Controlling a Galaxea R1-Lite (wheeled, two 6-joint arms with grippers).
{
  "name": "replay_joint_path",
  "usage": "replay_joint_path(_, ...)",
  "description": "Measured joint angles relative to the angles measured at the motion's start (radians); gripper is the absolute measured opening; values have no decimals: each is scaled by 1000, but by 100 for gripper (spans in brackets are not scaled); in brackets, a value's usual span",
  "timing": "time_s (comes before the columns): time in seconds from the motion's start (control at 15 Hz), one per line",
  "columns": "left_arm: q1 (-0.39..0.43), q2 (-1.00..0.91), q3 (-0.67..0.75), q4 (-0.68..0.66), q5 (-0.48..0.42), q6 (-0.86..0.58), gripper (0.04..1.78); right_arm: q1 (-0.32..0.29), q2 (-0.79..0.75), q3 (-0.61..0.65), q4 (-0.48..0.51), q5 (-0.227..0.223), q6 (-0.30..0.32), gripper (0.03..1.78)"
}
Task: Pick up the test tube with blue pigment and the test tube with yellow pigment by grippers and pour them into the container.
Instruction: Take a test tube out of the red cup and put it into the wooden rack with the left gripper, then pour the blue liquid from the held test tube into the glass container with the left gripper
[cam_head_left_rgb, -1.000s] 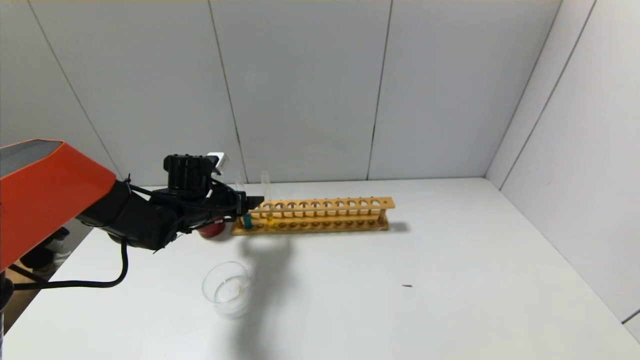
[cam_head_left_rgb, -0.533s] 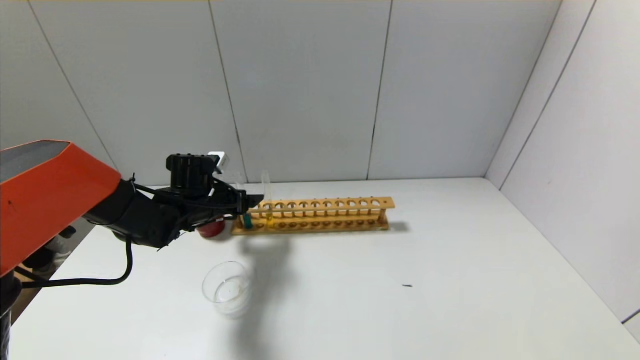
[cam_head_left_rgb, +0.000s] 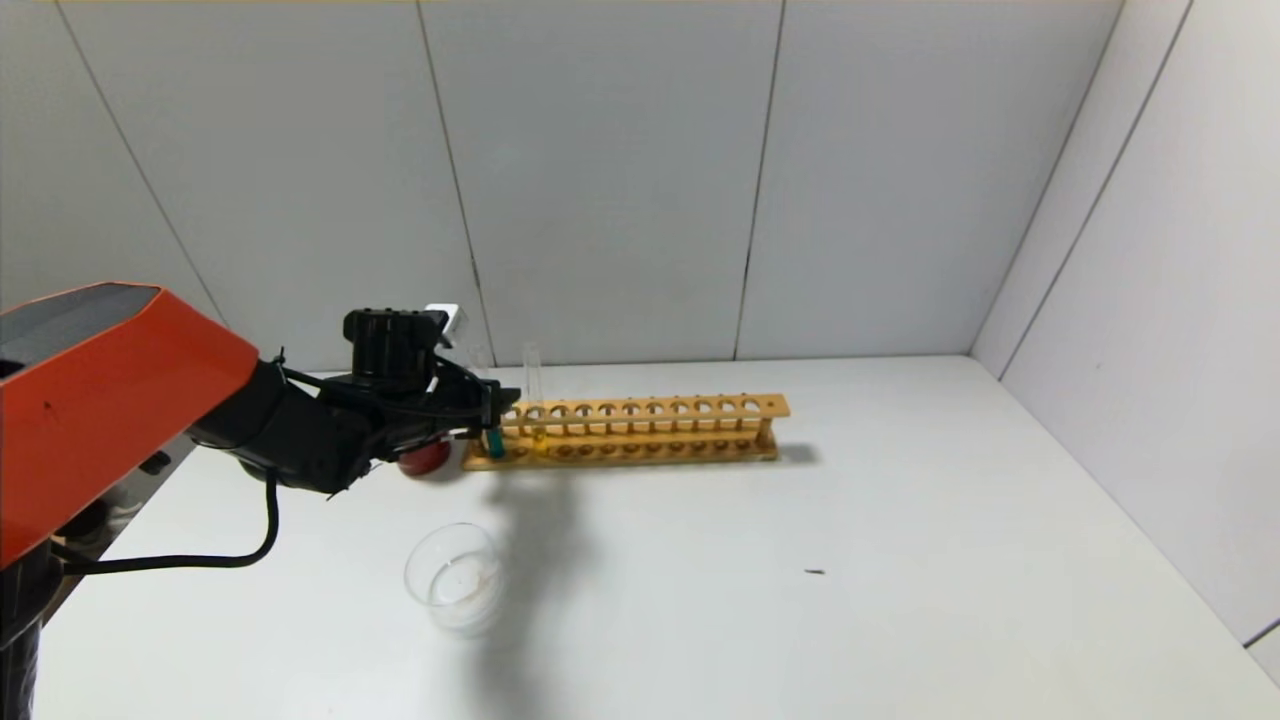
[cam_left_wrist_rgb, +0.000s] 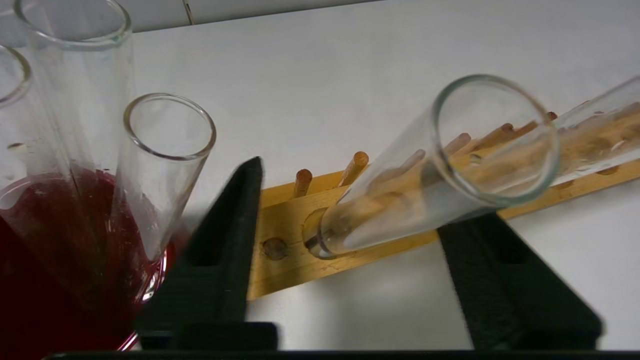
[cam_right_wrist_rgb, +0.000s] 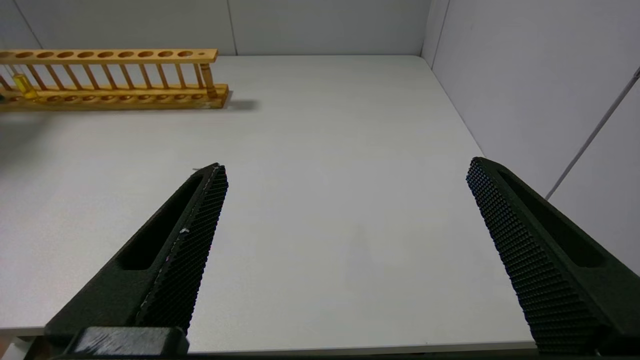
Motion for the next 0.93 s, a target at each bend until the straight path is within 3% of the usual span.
replay_joint_path(0.2,-1,3,-1,0,1,0,50,0,0,0,0,0,0,175)
replay_joint_path(0.33,0,2,-1,-1,4,1,33,0,0,0,0,0,0,175)
replay_joint_path(0.93,-6,-87,-16,33,5,7,33,0,0,0,0,0,0,175)
